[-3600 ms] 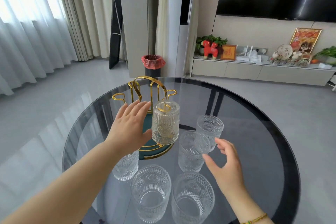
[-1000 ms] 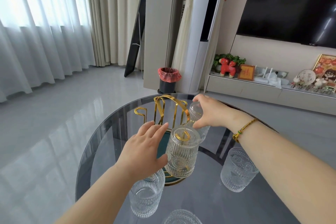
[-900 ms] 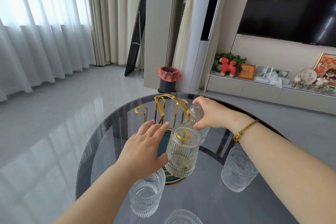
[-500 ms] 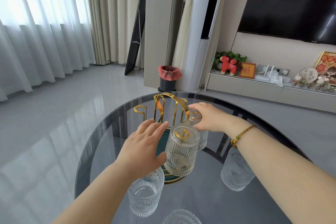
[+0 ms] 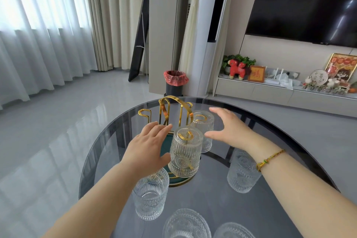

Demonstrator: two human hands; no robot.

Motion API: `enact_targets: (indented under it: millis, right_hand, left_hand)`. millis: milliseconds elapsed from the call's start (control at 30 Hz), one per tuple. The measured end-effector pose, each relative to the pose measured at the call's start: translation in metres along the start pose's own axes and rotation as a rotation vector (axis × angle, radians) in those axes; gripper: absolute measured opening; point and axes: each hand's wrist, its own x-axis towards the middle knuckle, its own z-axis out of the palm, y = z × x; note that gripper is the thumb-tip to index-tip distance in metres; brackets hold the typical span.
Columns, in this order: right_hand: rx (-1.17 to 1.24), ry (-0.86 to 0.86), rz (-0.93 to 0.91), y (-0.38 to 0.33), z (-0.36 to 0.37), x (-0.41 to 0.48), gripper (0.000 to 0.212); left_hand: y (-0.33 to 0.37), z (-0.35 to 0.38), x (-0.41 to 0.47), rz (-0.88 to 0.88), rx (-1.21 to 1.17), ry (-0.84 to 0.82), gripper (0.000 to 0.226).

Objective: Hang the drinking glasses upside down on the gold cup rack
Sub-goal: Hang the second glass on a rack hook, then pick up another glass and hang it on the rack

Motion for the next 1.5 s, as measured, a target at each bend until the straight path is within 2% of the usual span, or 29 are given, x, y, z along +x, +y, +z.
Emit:
enact_targets:
  millis: [100,267,367,433,500,533,633,700,767,933,1133,1267,1500]
  right_hand:
    - [0.108,0.064,0.023,0.014,0.006,-0.042,0.07]
    - [0.368,0.011,0.187,0.049,0.028,-0.121,0.062]
    - [0.657,-0.031,0.293,0.059,0.039,-0.165,0.052]
    - [0.794,-0.118,0.327,0.06,0.053,-0.184,0.057]
    - [0.897,-0.101,0.367,0.062,0.071,-0.199,0.046]
    - [0.804,-0.08,0.362,0.063,0.079,-0.207,0.045]
    - [0.715,-0.279,0.25,0.06,0.094,-0.224,0.081]
    - [0.651,-0.289,0.309,0.056,0.1,-0.23,0.091]
    - [0.625,-0.175,0.329,0.051,0.11,-0.23,0.094]
    - [0.555,0.042,0.323,0.047,0.124,-0.226,0.076]
    - [0.654,0.079,0.34,0.049,0.115,-0.226,0.062]
    - [0.722,0.133,0.328,0.05,0.088,-0.214,0.066]
    - [0.622,0.197,0.22,0.036,0.019,-0.149,0.052]
  left_hand:
    - [0.002,-0.002,-0.001,-0.01,0.0,-0.002,0.069]
    - [0.006,-0.006,-0.005,-0.019,0.001,-0.027,0.068]
    - [0.009,-0.009,-0.006,-0.033,0.01,-0.044,0.067]
    - [0.012,-0.011,-0.007,-0.044,0.003,-0.042,0.067]
    - [0.014,-0.012,-0.008,-0.061,0.007,-0.044,0.067]
    - [0.015,-0.012,-0.008,-0.07,0.011,-0.049,0.067]
    - [0.018,-0.012,-0.009,-0.077,0.031,-0.062,0.068]
    - [0.018,-0.012,-0.011,-0.077,0.037,-0.068,0.068]
    - [0.018,-0.012,-0.012,-0.084,0.035,-0.062,0.068]
    - [0.018,-0.011,-0.017,-0.089,0.022,-0.038,0.066]
    - [0.016,-0.013,-0.021,-0.08,-0.015,-0.029,0.06]
    - [0.014,-0.013,-0.024,-0.067,-0.025,-0.015,0.057]
    - [0.01,-0.009,-0.025,-0.042,-0.028,0.054,0.051]
